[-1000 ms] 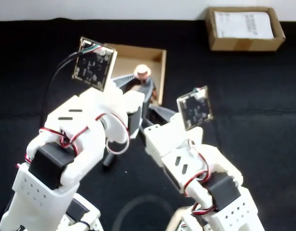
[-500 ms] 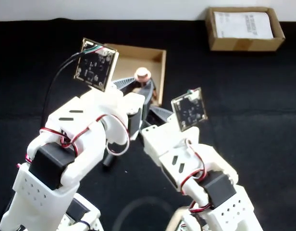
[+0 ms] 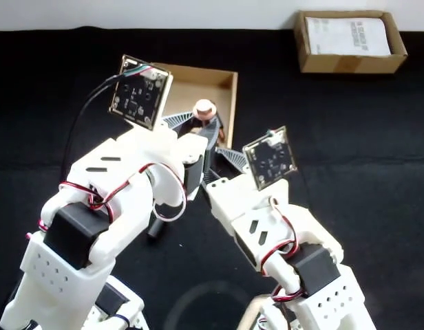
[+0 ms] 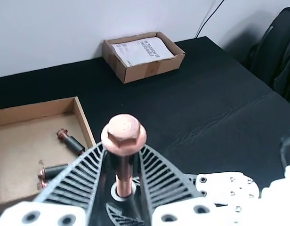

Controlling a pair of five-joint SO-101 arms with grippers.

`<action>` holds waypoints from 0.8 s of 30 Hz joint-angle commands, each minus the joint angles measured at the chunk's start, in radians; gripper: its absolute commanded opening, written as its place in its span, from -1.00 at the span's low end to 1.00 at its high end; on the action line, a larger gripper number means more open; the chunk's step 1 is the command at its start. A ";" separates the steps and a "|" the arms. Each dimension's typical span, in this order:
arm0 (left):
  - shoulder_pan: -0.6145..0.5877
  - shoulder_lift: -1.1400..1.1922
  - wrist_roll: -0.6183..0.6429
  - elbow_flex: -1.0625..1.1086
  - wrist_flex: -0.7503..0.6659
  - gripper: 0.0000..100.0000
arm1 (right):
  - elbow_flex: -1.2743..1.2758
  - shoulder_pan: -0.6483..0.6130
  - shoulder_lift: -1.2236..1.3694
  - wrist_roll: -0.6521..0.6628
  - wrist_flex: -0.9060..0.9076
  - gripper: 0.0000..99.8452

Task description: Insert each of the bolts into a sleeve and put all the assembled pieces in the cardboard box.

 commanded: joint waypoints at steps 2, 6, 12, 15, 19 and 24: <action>0.007 -0.008 -0.008 -0.002 0.003 -0.98 | -0.008 0.018 -0.028 0.015 -0.025 -0.98; 0.007 -0.008 -0.008 0.036 -0.002 -0.98 | -0.035 0.016 -0.027 0.014 -0.028 -0.98; 0.007 -0.007 -0.008 0.177 -0.035 -0.98 | -0.096 0.016 -0.025 0.015 -0.024 -0.98; 0.007 -0.007 -0.008 0.248 -0.086 -0.98 | -0.097 0.016 -0.027 0.015 -0.022 -0.98; 0.007 -0.010 -0.008 0.275 -0.092 -0.97 | -0.097 0.016 -0.027 0.015 -0.022 -0.98; 0.005 -0.016 -0.069 0.234 -0.015 -0.84 | -0.096 0.018 -0.025 0.015 -0.022 -0.98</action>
